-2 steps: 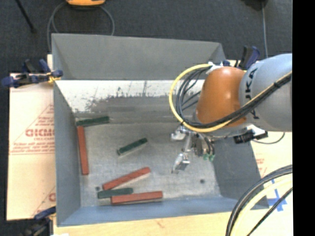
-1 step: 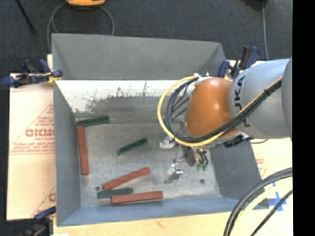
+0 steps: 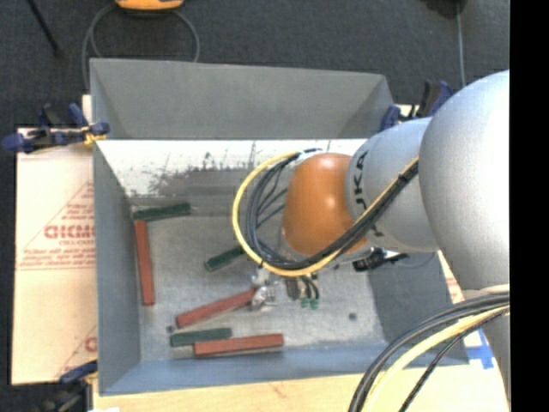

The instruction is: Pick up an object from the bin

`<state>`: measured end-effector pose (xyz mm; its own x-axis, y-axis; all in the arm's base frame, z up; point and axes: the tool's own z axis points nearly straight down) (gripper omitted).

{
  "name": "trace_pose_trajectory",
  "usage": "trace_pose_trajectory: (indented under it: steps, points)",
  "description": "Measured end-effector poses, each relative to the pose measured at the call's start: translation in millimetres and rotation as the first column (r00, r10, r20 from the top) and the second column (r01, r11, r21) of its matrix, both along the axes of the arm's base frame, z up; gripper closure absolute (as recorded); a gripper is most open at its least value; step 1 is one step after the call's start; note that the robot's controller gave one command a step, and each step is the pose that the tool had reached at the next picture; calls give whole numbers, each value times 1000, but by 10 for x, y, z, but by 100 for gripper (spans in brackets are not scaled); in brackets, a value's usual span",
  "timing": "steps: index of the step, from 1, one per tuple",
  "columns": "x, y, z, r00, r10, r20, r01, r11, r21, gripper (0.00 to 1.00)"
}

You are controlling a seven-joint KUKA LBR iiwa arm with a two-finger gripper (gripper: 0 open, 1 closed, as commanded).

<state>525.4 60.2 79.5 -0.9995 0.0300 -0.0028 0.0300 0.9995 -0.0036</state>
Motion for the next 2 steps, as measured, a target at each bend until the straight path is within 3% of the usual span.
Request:
trace_pose_trajectory:
  steps: [1,2]
  points:
    - [0,0,0,1000,1,0,-1,1000,0,100]
    - [49,8,1692,1000,15,8,-15,1000,5,100]
